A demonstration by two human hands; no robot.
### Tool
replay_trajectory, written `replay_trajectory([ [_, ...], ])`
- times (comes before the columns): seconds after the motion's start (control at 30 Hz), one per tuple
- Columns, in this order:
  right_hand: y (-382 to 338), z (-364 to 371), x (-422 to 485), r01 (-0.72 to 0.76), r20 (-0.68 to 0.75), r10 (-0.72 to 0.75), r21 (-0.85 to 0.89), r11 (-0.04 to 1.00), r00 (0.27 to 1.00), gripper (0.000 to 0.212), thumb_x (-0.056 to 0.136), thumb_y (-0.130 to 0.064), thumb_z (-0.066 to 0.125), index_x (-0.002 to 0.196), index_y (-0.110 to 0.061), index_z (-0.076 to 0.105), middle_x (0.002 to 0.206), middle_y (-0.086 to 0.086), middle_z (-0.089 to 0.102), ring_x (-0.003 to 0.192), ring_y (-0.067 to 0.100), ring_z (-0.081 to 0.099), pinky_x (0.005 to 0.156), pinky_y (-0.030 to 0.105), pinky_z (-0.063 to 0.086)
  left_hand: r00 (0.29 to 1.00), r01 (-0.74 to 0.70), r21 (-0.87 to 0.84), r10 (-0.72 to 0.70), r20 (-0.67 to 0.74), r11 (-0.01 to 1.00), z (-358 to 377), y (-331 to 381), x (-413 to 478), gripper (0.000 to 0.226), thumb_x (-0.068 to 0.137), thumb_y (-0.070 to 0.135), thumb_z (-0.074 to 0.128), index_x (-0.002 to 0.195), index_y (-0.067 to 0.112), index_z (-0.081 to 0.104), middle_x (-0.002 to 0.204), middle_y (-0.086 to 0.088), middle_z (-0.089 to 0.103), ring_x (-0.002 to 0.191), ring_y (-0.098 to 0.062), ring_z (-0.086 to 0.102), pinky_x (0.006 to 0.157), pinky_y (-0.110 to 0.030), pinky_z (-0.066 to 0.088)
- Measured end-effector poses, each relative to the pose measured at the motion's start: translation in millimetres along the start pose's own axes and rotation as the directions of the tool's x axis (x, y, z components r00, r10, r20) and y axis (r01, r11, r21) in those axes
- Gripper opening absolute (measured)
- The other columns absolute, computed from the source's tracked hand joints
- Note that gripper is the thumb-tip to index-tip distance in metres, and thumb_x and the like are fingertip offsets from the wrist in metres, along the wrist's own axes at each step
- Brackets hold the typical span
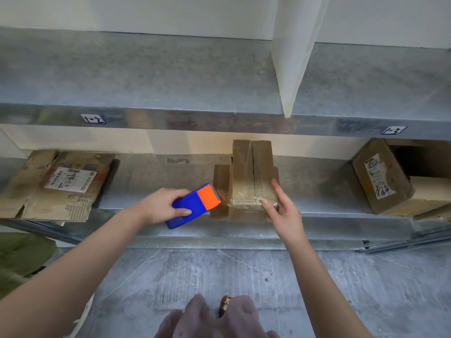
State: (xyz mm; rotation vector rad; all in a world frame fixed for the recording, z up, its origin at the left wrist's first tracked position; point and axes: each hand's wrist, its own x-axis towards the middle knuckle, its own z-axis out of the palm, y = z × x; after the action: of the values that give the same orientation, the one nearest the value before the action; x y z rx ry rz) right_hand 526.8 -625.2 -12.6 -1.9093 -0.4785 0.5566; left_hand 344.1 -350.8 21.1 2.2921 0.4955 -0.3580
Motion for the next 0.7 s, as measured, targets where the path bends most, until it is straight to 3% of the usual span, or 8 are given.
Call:
replay_trajectory([
  [0.07,-1.5,-2.0,1.6,0.003,0.030,-0.004,0.043,0.999,1.000,0.060,0.087,-0.045,0.068,0.138,-0.057,0.039,0.121,-0.043,0.051,0.111,0.007,0.062,0.104,0.038,0.047,0.999,0.043,-0.027,-0.043,-0.003,0.999,-4.3,-0.1,-2.1,0.020,0.077,0.043,0.061,0.096,0.044,0.055,0.094,0.017,0.067,0.086,0.001,0.059,0.076,-0.027,0.044],
  [0.13,-4.0,-3.6,3.8,-0.008,0.036,0.004,0.094,0.996,0.999,0.064,0.086,-0.037,0.072,0.142,-0.045,0.042,0.130,-0.046,0.041,0.130,-0.007,0.043,0.107,0.041,0.045,0.995,0.102,-0.045,-0.101,0.026,0.994,-7.5,0.8,-0.9,0.028,0.081,0.043,0.061,0.106,0.046,0.050,0.100,0.014,0.067,0.091,-0.005,0.061,0.082,-0.030,0.048],
  [0.27,-3.7,-5.0,6.8,-0.062,0.022,0.059,0.195,0.979,0.998,0.067,0.084,-0.027,0.075,0.142,-0.040,0.044,0.142,-0.026,0.045,0.134,-0.003,0.040,0.104,0.044,0.048,0.986,0.166,-0.150,-0.160,0.054,0.975,-12.8,6.2,3.8,0.041,0.090,0.034,0.063,0.119,0.051,0.039,0.104,-0.001,0.068,0.093,-0.020,0.065,0.091,-0.037,0.051],
  [0.43,-2.5,-3.4,6.8,-0.074,0.022,0.072,0.164,0.984,0.997,0.065,0.083,-0.034,0.075,0.138,-0.049,0.044,0.123,-0.049,0.044,0.134,-0.002,0.041,0.105,0.045,0.046,0.992,0.126,-0.104,-0.124,0.024,0.987,-26.2,13.5,2.0,0.045,0.094,0.030,0.059,0.100,0.072,0.047,0.117,0.010,0.062,0.102,-0.013,0.059,0.095,-0.033,0.046],
  [0.53,-3.0,-3.1,6.6,-0.077,0.019,0.075,0.176,0.981,0.997,0.065,0.083,-0.034,0.076,0.138,-0.049,0.044,0.122,-0.048,0.045,0.134,0.001,0.042,0.105,0.046,0.046,0.995,0.094,0.017,-0.094,0.040,0.995,-28.1,24.3,4.3,0.042,0.094,0.028,0.058,0.104,0.066,0.045,0.117,0.009,0.062,0.102,-0.014,0.058,0.091,-0.028,0.045],
  [0.7,-2.6,-1.1,6.0,-0.077,0.007,0.077,0.176,0.981,0.997,0.064,0.083,-0.032,0.075,0.137,-0.050,0.045,0.119,-0.049,0.046,0.132,-0.002,0.042,0.105,0.044,0.047,0.996,0.083,0.192,-0.086,0.012,0.978,-22.0,41.4,18.7,0.044,0.095,0.032,0.054,0.132,0.054,0.043,0.127,0.001,0.058,0.106,-0.020,0.055,0.090,-0.031,0.043],
])
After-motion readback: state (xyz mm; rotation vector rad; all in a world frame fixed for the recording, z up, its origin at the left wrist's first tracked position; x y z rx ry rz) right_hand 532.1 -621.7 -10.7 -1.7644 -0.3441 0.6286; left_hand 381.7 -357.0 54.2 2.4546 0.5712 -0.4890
